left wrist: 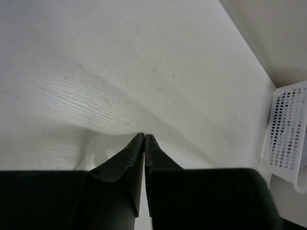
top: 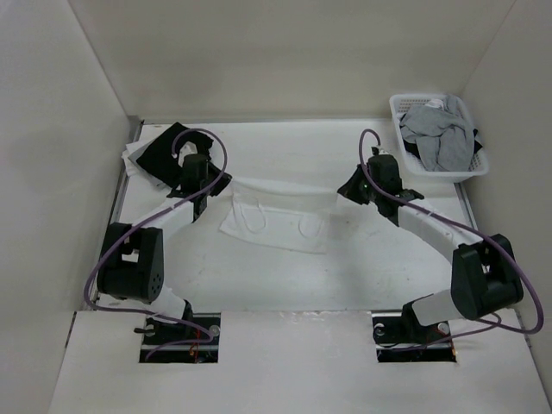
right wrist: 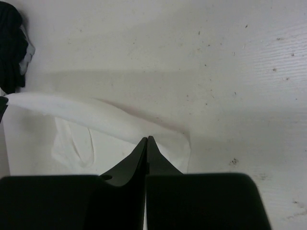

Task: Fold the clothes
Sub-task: Fold the tank top

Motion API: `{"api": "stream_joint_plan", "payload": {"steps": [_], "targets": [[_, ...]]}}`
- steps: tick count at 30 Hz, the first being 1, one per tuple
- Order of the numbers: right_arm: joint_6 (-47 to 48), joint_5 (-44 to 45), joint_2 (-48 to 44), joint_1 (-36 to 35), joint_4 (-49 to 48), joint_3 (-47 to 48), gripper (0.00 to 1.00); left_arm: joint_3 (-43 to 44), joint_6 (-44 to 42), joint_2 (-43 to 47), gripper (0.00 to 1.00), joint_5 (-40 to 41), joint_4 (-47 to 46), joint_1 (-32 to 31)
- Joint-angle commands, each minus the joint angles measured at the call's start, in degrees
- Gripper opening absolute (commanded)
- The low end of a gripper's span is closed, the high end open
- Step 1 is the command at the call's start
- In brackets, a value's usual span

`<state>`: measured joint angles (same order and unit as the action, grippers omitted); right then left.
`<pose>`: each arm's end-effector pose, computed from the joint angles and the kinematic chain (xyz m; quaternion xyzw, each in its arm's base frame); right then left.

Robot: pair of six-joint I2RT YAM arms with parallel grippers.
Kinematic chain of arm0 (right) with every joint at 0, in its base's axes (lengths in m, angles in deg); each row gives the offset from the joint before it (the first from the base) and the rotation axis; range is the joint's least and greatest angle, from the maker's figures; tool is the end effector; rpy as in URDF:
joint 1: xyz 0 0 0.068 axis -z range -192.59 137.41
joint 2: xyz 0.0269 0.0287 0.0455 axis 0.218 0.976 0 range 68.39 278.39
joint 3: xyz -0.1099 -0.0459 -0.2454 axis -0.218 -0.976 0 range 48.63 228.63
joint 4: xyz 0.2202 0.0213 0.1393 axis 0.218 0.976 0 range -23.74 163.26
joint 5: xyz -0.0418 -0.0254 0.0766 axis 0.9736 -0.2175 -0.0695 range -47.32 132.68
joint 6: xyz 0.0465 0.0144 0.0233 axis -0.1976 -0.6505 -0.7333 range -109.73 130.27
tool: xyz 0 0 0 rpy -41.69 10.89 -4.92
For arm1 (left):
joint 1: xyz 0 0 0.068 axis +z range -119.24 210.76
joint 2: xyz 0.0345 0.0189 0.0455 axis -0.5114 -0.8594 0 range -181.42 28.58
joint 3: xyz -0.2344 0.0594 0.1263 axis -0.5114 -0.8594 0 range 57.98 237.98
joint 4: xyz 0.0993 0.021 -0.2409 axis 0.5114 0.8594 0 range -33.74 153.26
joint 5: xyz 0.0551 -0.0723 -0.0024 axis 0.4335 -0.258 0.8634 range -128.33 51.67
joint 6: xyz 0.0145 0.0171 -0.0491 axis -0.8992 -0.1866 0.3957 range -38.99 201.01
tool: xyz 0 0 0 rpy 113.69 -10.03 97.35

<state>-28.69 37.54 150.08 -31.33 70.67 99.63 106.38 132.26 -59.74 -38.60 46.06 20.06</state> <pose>0.2951 0.1035 0.2383 0.1352 0.8764 0.2571 0.3841 0.3280 -0.0622 0.2118 -0.2986 0.8116 -0.2601 0.4295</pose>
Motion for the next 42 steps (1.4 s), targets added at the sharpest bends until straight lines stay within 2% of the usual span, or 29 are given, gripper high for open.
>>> {"api": "stream_joint_plan", "payload": {"steps": [1, 6, 12, 17, 25, 27, 30, 32, 34, 37, 42], "targets": [[1.2, -1.2, 0.1, -0.1, -4.1, 1.3, 0.01, 0.4, 0.9, 0.2, 0.04, -0.2, -5.8, 0.6], [0.0, -0.3, -6.9, -1.6, -6.2, -6.3, 0.01, -7.4, 1.8, 7.2, 0.04, -1.0, -8.8, 0.7], [-1.7, 1.7, -15.0, -7.8, -7.3, -16.8, 0.01, -17.5, 2.5, 14.6, 0.05, -3.1, -10.0, 3.4], [-4.5, 4.4, -16.8, -12.9, -7.7, -22.7, 0.01, -23.4, 2.8, 15.7, 0.05, -5.7, -12.7, 6.8], [-7.8, 7.1, -14.7, -17.9, -8.6, -26.6, 0.03, -30.3, 2.6, 17.1, 0.07, -6.7, -14.2, 7.7], [-7.9, 6.9, -14.9, -18.0, -8.3, -27.0, 0.08, -32.1, 2.5, 17.9, 0.13, -6.8, -13.9, 8.5], [-7.3, 6.6, -17.2, -17.4, -7.4, -27.5, 0.3, -34.7, 2.8, 20.4, 0.27, -8.1, -13.1, 10.7], [-6.6, 5.5, -18.8, -16.1, -7.8, -27.8, 0.42, -35.9, 2.9, 23.4, 0.28, -8.6, -11.8, 12.2], [-6.1, 3.6, -18.4, -14.9, -8.7, -27.2, 0.5, -36.2, 3.2, 27.5, 0.28, -8.3, -9.7, 12.5], [-6.0, 1.4, -14.0, -13.9, -13.3, -26.1, 0.55, -34.7, 3.4, 32.0, 0.27, -6.5, -7.0, 9.5], [-7.9, -1.7, -4.1, -10.6, -20.9, -24.5, 0.54, -28.2, 2.5, 32.5, 0.27, -0.8, -5.9, -2.1]]}}
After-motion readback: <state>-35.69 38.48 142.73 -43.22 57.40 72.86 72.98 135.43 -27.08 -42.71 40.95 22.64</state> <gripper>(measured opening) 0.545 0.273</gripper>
